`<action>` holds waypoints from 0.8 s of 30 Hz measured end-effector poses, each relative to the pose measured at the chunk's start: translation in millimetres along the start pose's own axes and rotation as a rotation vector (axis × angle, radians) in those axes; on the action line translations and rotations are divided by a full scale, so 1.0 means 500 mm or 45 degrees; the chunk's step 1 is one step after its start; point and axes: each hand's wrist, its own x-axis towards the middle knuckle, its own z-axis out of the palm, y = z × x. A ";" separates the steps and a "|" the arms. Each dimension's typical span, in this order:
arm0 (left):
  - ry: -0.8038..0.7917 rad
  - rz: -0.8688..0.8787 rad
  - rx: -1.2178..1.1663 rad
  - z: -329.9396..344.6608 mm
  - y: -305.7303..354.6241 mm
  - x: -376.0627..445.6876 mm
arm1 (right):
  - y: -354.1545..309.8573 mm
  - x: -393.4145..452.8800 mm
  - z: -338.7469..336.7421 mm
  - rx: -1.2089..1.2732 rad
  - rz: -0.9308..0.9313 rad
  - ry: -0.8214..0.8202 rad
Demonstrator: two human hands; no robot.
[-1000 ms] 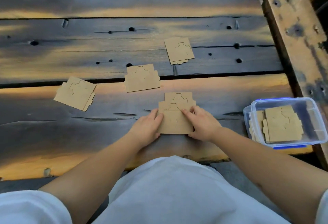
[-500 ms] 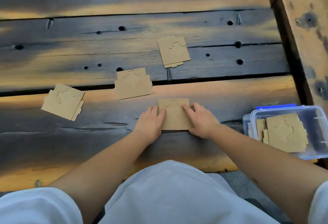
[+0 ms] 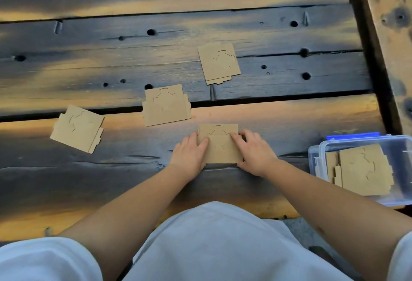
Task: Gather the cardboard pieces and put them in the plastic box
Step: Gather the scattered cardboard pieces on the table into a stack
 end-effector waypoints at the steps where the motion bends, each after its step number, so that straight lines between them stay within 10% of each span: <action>1: -0.005 0.000 0.001 -0.001 -0.001 0.001 | -0.002 0.000 0.001 0.011 0.010 -0.005; 24: 0.062 -0.038 -0.428 -0.004 -0.082 -0.047 | -0.114 0.061 -0.022 1.065 0.612 0.128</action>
